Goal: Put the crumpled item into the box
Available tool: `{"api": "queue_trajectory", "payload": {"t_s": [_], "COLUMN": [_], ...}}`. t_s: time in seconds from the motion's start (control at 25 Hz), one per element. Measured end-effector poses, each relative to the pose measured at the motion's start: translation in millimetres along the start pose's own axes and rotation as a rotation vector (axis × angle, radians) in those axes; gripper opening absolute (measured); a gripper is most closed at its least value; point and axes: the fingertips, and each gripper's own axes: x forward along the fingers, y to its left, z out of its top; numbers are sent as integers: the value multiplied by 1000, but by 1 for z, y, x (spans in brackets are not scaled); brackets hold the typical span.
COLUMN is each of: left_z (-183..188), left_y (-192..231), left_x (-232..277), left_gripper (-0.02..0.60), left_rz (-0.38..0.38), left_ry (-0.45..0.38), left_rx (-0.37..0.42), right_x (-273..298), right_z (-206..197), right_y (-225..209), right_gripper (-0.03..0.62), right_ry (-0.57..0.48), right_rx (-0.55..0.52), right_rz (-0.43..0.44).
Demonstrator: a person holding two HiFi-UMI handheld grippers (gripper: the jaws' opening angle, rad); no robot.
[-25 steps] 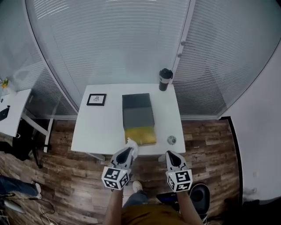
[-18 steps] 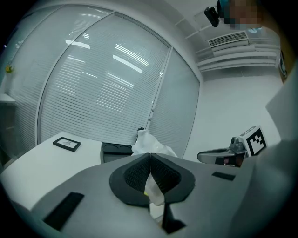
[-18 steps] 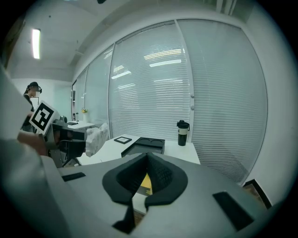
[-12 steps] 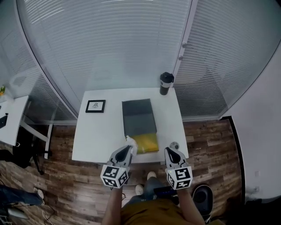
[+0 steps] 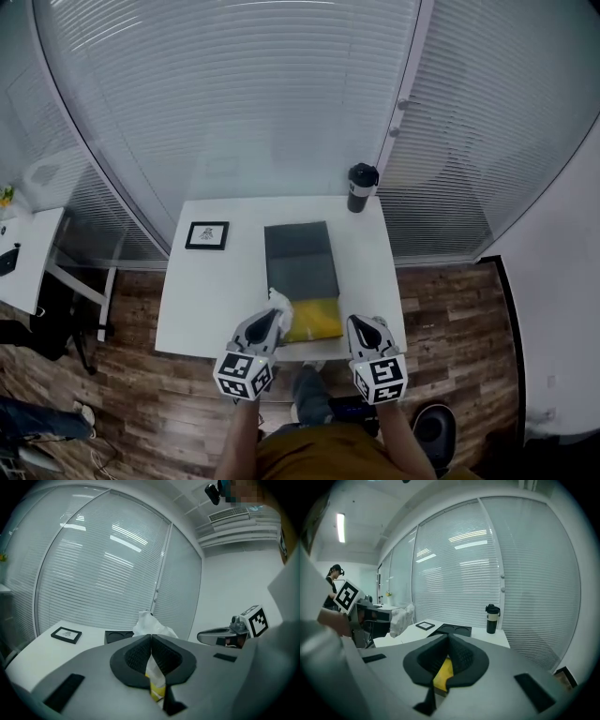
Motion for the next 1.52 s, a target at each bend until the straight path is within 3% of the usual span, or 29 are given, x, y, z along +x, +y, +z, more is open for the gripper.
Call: {"api": "queue_trajectory", "payload": {"t_s": [0.88, 1.52], "left_z": [-31, -89], "left_y": [11, 4], "left_x": [34, 58], "left_gripper": [28, 28], "left_rz": [-10, -92], "left_ry": [89, 266], "left_rx": [-30, -26], "right_x": [28, 48], "right_z": [-32, -61], "right_y": [-12, -13], "right_gripper": [12, 12], "right_ry": [86, 155], "right_rx": [50, 64], "right_rz": [30, 53]}}
